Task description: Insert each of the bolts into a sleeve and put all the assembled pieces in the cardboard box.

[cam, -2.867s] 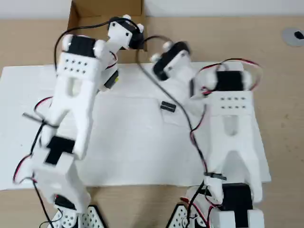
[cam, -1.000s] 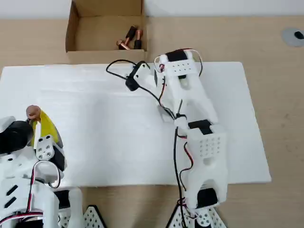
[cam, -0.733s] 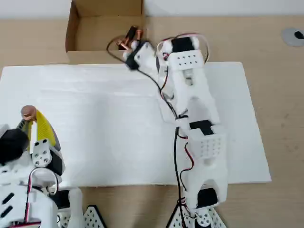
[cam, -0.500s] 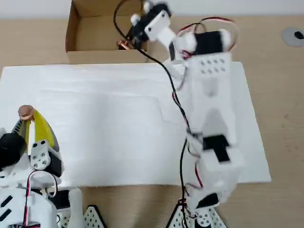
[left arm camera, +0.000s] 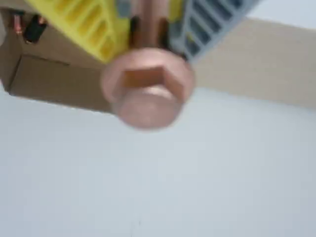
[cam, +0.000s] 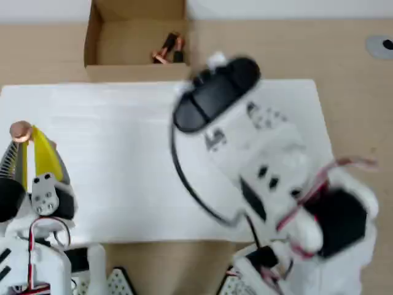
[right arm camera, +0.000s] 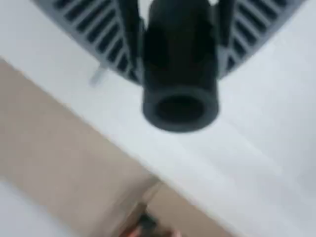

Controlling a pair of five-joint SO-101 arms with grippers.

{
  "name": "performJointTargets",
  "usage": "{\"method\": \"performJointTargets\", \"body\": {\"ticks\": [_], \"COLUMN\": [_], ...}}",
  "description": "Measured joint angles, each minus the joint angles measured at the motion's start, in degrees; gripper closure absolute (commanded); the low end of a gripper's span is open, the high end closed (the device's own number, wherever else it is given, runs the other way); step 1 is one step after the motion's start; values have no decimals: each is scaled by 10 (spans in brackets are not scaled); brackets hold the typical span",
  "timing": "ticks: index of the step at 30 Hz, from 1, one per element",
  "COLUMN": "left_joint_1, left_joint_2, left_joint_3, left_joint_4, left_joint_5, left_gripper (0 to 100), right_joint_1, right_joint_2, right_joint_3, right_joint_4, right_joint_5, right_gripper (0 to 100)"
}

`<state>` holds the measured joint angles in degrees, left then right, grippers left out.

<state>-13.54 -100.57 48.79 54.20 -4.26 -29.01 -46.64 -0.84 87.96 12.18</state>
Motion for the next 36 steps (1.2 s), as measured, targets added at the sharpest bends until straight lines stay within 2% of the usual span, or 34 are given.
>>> {"method": "performJointTargets", "body": {"ticks": [6, 9, 11, 17, 23, 32, 36], "left_joint_1": [6, 38, 73, 196, 296, 376, 383], "left_joint_2": [1, 0, 0, 1, 1, 1, 0], "left_joint_3": [51, 55, 57, 57, 57, 57, 62], "left_joint_4": [-47, -64, -69, -69, -69, -69, -69], "left_joint_5": [59, 89, 108, 115, 26, 11, 61], "left_gripper": [987, 987, 987, 990, 991, 995, 995], "right_joint_1": [-8, -25, -54, -176, -251, -276, -276], "right_joint_2": [-221, -316, -375, -481, -497, -498, -499], "right_joint_3": [354, 533, 625, 755, 775, 775, 775], "right_joint_4": [-271, -397, -446, -479, -479, -481, -481], "right_joint_5": [-2, -9, -32, -125, -136, -136, -136], "right_gripper": [989, 989, 989, 989, 989, 989, 989]}}
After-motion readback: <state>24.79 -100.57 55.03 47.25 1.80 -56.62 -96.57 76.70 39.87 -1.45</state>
